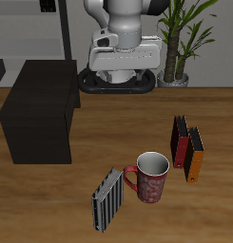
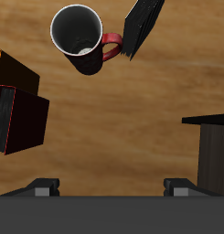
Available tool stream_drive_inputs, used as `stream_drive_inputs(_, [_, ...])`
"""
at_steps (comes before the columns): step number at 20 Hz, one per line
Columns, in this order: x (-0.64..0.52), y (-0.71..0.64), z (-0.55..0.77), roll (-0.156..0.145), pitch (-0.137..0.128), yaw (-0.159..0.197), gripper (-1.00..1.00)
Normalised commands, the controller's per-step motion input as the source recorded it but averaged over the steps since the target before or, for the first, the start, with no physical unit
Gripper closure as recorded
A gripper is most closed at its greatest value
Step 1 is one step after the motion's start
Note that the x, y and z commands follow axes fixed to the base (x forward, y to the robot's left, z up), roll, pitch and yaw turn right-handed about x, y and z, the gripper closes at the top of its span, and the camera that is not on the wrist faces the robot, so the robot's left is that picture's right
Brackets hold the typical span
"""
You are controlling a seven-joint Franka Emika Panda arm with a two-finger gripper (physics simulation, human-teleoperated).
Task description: Place the orange book upright on top of the shelf
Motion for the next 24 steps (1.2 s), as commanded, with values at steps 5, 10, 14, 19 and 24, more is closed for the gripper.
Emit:
stream_drive_inputs(5, [0.04,-0.03,-0.08,-0.016,0.013,-0.011,-1.0])
stream_drive_inputs(10, [0.08,-0.01,-0.1,-0.01,0.011,0.008,-1.0])
stream_drive_inputs(14, [0.05,0.15,-0.05,-0.01,-0.005,-0.025,-1.0])
stream_drive_inputs(19, [0.03,0.24,-0.01,-0.012,-0.025,-0.004,-1.0])
stream_drive_inputs(24, [0.12,0.34,0.05,-0.019,-0.034,-0.026,-1.0])
